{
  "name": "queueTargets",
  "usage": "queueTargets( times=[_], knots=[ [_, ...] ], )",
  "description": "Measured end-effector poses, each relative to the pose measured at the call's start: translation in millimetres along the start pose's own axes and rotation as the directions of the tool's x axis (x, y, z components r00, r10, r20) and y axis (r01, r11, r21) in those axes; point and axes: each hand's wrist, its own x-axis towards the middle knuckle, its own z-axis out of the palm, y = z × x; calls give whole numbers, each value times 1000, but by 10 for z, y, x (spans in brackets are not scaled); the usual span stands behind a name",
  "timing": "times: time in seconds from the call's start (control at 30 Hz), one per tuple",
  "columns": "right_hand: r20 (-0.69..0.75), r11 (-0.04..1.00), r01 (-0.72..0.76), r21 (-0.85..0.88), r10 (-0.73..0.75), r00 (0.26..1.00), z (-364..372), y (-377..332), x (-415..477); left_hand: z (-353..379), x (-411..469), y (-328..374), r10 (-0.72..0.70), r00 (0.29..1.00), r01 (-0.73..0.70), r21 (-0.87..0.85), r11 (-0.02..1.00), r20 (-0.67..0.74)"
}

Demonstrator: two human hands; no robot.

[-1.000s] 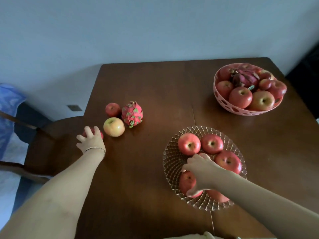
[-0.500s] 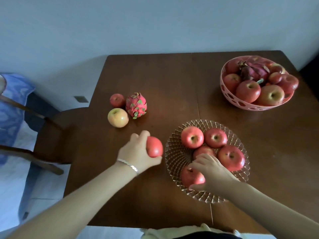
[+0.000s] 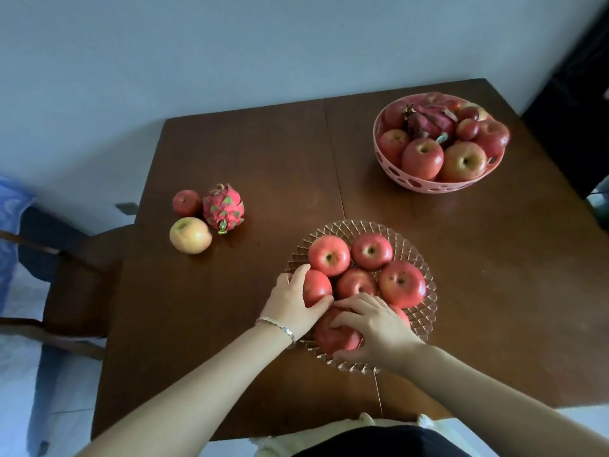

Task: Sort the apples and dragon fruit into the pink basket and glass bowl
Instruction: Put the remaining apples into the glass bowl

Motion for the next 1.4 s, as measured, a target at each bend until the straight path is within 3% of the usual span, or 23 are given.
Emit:
queueTargets(
  times=[0.13,0.23,0.3,0.37,0.4,0.47,0.53,0.57,0.77,0.9,1.1,1.23,1.4],
  knots=[
    [48,1000,-6,11,5,999,-29,-12,-6,-61,44,54,-23,999,23,-9,1000,35],
    [33,955,-118,272,113,993,-180,-19,84,-82,74,75,-54,998,55,-36,998,46],
    [-150,945,-127,302,178,972,-261,49,241,-88,65,68,-56,997,60,-70,996,55],
    [-267,977,-157,142,190,945,-323,158,480,-83,48,74,-56,997,60,-83,995,53],
    [-201,978,-194,77,205,958,-370,188,604,-76,40,78,-59,997,63,-83,995,48],
    [80,975,-223,-22,224,971,-409,236,803,-52,31,99,-76,996,80,-87,993,40],
    [298,974,-163,-155,203,933,-402,246,947,-21,24,121,-97,995,100,-94,991,35],
    [332,970,-124,-211,190,924,-377,239,1001,-8,24,125,-106,994,108,-99,989,28],
    [272,938,-123,-324,217,938,-331,236,1089,74,16,165,-149,988,142,-143,979,-33],
    [215,961,-184,-205,227,950,-320,323,1096,96,48,237,-147,988,140,-128,982,-53],
    [284,975,-223,-12,217,934,-469,464,1091,171,69,212,-93,994,83,-140,987,-64],
    [305,965,-263,-21,256,917,-545,481,1086,181,56,185,-94,995,84,-197,977,-45],
    [255,953,-302,-14,295,921,-510,463,1028,131,131,279,-129,990,126,-53,991,-52]
  ],
)
